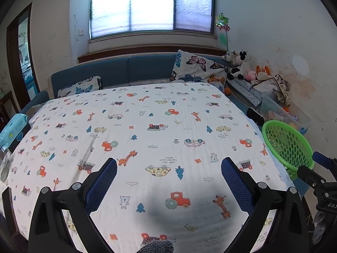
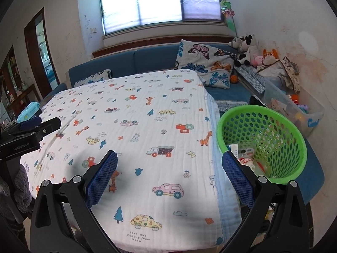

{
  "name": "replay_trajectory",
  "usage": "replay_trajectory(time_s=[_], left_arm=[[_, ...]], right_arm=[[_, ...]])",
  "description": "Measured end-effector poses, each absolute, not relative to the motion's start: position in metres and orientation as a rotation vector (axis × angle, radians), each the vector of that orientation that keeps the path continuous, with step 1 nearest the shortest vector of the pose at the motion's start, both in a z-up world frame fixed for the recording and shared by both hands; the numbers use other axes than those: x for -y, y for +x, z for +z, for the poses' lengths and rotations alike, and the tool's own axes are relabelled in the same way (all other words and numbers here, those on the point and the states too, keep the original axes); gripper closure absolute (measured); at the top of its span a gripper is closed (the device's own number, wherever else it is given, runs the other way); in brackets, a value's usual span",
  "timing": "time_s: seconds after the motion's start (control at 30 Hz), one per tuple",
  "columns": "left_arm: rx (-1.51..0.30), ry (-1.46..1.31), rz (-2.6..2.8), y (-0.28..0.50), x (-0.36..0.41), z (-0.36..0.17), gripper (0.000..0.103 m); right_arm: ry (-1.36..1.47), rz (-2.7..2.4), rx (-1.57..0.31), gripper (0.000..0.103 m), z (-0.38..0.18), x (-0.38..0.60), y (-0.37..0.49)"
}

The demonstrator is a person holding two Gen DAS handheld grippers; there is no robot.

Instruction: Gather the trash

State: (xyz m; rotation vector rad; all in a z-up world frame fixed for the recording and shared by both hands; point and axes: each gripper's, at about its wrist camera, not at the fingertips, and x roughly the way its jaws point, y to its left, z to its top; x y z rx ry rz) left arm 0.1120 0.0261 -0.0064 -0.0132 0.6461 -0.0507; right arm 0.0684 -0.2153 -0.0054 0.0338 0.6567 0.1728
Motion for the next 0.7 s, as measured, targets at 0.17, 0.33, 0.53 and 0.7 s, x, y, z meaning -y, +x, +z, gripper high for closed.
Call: replay_trajectory(time_s=[0.17, 0.33, 0.53, 0.7], left_arm=[[-0.642, -0.012, -0.050, 0.1111, -0.0270, -0.0058, 0.007], [-0.641, -0.003, -0.057, 0.1094, -0.0252, -0.0053, 0.007], [-0.643, 0.003, -0.064, 0.1083, -0.0228, -0.0065, 0.007], [-0.642, 0.004, -0.065, 0.1084, -0.0218, -0.0065, 0.007]], right_arm=[[0.033, 0.175, -0.655, 0.004, -0.0051, 0.2145, 0.0681], [0.033, 0.173, -0.654, 0.004, -0.0049, 0.2147, 0.0679], [0.040, 0.168, -0.654, 0.004, -0.0048, 0.2170, 0.0676], [0.041, 0.167, -0.654, 0.004, -0.0047, 0.2176, 0.0674]])
